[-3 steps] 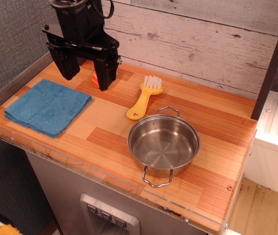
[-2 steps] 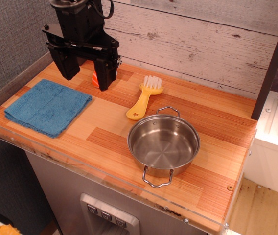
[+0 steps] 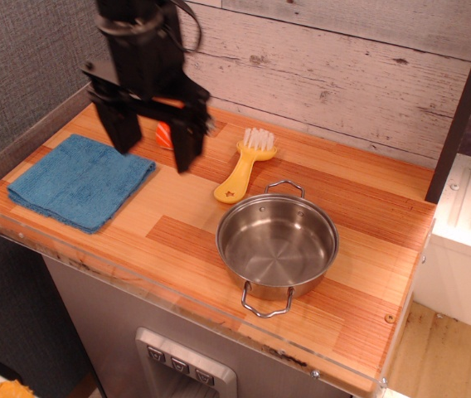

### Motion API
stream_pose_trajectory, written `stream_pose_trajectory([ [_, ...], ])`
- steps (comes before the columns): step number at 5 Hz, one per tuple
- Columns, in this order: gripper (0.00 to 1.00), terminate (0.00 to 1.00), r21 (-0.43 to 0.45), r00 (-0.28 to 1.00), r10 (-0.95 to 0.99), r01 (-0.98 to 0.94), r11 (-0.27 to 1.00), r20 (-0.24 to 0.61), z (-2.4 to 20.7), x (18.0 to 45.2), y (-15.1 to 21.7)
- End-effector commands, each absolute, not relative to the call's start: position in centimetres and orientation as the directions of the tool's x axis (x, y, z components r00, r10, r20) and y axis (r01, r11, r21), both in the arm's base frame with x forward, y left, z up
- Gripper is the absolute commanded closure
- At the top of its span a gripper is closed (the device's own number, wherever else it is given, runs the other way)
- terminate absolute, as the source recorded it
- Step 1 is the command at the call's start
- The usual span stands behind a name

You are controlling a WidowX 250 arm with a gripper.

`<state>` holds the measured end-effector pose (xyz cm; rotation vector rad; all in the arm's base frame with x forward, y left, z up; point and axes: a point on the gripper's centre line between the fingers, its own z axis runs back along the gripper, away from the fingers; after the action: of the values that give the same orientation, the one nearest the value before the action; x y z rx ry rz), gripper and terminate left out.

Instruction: Place the pot on top of the napkin.

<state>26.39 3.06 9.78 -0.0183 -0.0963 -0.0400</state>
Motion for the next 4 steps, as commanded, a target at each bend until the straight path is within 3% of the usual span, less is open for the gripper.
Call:
stream_pose_trajectory([
  [1,0.0,0.0,-0.008,0.993,-0.097,0.098,0.995,0.072,6.9,27.1,0.4],
  [3,0.0,0.0,0.022,0.993,-0.104,0.104,0.994,0.046,2.7,27.7,-0.8],
  [4,0.0,0.0,0.065,0.989,-0.12,0.115,0.991,0.085,1.2,27.8,-1.5],
])
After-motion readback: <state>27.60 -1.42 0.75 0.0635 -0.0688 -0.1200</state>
